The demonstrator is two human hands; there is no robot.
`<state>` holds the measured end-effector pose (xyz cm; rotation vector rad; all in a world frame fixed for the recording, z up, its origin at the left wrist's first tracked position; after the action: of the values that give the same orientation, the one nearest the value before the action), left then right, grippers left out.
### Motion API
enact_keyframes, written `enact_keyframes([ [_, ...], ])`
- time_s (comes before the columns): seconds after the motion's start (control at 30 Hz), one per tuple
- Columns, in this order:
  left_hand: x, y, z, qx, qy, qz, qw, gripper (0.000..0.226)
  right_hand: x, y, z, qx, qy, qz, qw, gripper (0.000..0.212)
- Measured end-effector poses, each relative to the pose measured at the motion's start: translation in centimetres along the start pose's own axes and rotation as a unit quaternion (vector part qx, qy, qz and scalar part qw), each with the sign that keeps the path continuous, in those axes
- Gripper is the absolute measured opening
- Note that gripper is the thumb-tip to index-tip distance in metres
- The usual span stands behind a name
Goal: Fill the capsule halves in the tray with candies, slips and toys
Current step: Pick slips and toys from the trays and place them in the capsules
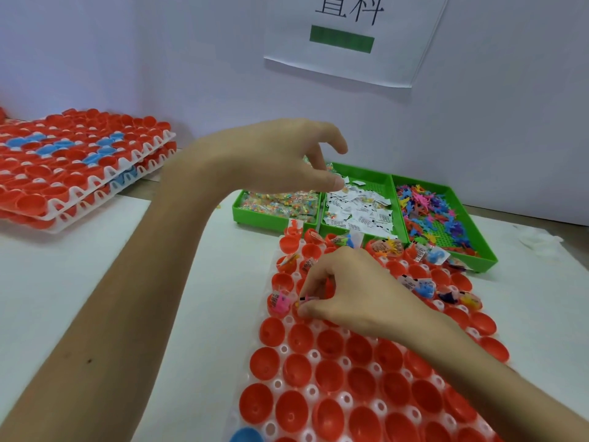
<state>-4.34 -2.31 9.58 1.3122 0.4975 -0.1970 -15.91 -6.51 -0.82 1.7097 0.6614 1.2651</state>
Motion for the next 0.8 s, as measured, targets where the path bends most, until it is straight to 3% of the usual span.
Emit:
enact_keyframes([
  [0.2, 2.5, -1.0, 0.9, -0.004, 0.025, -0.026, 0.999, 0.036, 0.3, -0.1, 0.6, 0.052, 0.015, -0.007, 0.999, 0.009],
  [0.3, 6.6, -3.0, 1.9, -0.011, 0.077, 0.023, 0.997, 0.028, 0.6, 0.1, 0.6, 0.078, 0.035, -0.005, 0.996, 0.013],
  [0.53, 13.0, -7.8, 2.6, -0.093, 0.179, 0.080, 0.976, 0.020, 1.0, 0.4, 0.5, 0.101, 0.065, -0.026, 0.992, 0.019],
  [0.8, 13.8, -7.7, 2.5, -0.182, 0.201, 0.044, 0.962, 0.006, 0.8, 0.4, 0.7, 0.060, 0.057, -0.014, 0.997, 0.016],
])
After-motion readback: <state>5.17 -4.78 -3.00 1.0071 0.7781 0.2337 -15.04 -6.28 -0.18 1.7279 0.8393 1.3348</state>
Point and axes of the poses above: each hand's wrist, its own z-axis towards the middle knuckle, its own y-axis out of the back of the hand, x = y × z, the point moved 7 cm from there along z, towards the middle knuckle, and after that the axes turned 7 degrees about -y, right-handed, at the moved point
